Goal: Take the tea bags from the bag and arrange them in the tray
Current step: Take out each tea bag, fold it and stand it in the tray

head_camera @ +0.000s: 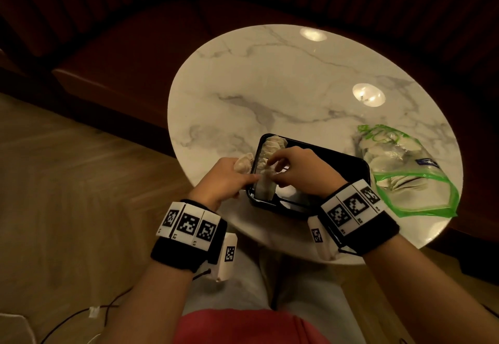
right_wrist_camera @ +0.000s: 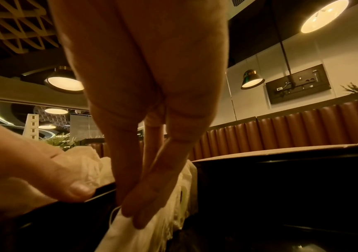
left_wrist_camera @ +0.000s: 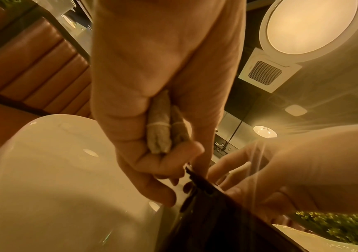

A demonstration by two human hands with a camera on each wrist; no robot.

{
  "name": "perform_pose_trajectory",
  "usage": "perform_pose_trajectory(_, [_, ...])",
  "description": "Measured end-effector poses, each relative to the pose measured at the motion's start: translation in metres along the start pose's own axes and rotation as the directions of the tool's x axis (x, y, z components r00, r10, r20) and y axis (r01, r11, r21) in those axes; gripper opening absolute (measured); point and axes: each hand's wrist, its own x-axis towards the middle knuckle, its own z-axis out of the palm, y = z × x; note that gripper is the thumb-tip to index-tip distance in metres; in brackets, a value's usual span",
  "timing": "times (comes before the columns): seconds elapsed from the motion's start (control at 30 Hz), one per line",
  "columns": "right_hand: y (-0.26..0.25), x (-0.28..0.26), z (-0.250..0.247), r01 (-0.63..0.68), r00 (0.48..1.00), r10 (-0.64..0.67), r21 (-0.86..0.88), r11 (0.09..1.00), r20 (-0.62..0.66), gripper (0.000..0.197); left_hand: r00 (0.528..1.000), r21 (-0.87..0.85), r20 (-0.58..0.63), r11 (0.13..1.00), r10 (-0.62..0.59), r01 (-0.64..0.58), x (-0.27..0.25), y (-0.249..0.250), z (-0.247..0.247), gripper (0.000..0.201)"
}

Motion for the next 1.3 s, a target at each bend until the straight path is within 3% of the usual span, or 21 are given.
perform_pose_trajectory(0.17, [-0.001, -0.014, -0.021, -0.018, 0.999, 0.016, 0.066, 0.998, 0.032, 0.023, 1.000, -0.022, 0.012, 0.999, 0.024, -0.023, 0.000, -0.003, 0.001, 0.005])
perform_pose_trajectory(0.3, [-0.002, -0.016, -0.042, 0.056, 0.989, -0.044, -0.087, 0.995, 0.142, 0.016, 0.999, -0.031, 0.021, 0.999, 0.040, -0.039, -0.001, -0.004, 0.002, 0.007])
perform_pose_trajectory(0.47, [-0.002, -0.010, -0.042, 0.134, 0.903, 0.021, -0.327, 0.936, 0.429, 0.022, 0.999, -0.006, 0.024, 0.999, 0.042, -0.042, 0.001, -0.003, 0.003, 0.011])
perform_pose_trajectory(0.67, [-0.004, -0.002, -0.033, 0.213, 0.832, 0.070, -0.433, 0.876, 0.550, 0.042, 0.998, -0.008, 0.027, 0.998, 0.059, -0.059, -0.001, -0.002, 0.004, 0.017])
perform_pose_trajectory(0.8, [-0.004, 0.003, -0.025, 0.241, 0.816, 0.077, -0.459, 0.855, 0.572, 0.046, 0.997, -0.009, 0.032, 0.998, 0.065, -0.064, -0.001, -0.002, 0.005, 0.014])
perform_pose_trajectory(1.0, [0.000, 0.008, -0.019, 0.235, 0.848, 0.033, -0.431, 0.872, 0.529, 0.045, 0.997, -0.021, 0.039, 0.998, 0.064, -0.063, -0.002, -0.001, 0.005, 0.015])
perform_pose_trajectory(1.3, [-0.003, 0.006, -0.013, 0.211, 0.812, 0.088, -0.430, 0.878, 0.577, 0.046, 0.997, -0.024, 0.041, 0.998, 0.064, -0.063, -0.003, 0.000, 0.006, 0.003])
